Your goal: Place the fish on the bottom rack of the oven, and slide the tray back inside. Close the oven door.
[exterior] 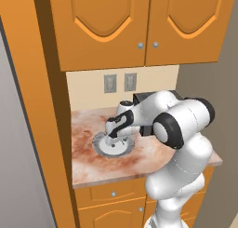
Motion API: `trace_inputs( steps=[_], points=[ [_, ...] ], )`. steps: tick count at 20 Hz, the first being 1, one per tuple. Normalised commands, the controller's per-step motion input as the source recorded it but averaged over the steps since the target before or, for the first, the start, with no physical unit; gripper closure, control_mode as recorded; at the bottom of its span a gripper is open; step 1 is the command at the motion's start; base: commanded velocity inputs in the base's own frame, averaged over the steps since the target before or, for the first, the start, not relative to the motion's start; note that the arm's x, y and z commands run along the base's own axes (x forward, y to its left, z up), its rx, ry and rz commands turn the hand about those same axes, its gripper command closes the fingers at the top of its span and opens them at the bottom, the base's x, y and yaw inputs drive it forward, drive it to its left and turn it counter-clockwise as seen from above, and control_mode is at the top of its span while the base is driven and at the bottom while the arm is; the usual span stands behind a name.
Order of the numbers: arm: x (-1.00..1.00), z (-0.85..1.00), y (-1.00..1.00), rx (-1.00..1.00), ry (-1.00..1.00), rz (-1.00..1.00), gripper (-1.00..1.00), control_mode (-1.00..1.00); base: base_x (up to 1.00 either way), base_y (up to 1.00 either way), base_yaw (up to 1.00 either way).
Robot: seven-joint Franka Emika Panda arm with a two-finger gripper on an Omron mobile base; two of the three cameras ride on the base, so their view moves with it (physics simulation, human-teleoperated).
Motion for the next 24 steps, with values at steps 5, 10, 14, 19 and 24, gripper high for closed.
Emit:
trace_inputs(
  steps=[5, 10, 14, 19, 24],
  points=[
    [0.35, -0.41, 0.00, 0.00, 0.00, 0.07, 1.00, -1.00, 0.00, 0.00, 0.00],
    [0.06, -0.08, 0.02, 0.00, 0.00, 0.01, 1.00, -1.00, 0.00, 0.00, 0.00],
    [-0.11, 0.00, 0.00, 0.00, -0.02, 0.00, 1.00, -1.00, 0.00, 0.00, 0.00],
    [-0.65, 0.05, 0.00, 0.00, -0.09, 0.08, 1.00, -1.00, 0.00, 0.00, 0.00],
    [-0.80, 0.28, 0.00, -0.04, -0.21, 0.19, 1.00, -1.00, 0.00, 0.00, 0.00]
  ],
)
